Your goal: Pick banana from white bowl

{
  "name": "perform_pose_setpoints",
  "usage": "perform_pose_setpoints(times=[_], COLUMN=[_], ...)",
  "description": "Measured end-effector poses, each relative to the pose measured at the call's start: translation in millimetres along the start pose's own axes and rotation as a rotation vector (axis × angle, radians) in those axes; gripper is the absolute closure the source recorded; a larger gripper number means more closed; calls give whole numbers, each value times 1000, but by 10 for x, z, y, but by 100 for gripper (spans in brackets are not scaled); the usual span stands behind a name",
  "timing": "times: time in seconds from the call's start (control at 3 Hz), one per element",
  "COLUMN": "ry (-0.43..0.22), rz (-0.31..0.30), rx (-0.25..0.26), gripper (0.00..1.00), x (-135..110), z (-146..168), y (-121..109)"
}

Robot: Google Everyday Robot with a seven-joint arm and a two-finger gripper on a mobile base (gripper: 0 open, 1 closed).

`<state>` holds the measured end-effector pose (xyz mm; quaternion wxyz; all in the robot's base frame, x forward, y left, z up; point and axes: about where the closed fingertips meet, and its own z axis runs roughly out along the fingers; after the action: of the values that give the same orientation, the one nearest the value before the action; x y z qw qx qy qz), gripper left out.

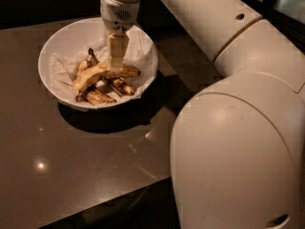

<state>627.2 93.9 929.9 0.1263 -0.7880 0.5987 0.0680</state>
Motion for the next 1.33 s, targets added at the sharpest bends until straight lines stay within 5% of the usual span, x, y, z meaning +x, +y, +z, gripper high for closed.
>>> perform_pose_setpoints(times=[1.0,1.33], ry=[-102,-116], rz=[27,23], rx=[-110,-137], gripper=[33,51], x=[-35,-51], z=[377,500], y=[39,62])
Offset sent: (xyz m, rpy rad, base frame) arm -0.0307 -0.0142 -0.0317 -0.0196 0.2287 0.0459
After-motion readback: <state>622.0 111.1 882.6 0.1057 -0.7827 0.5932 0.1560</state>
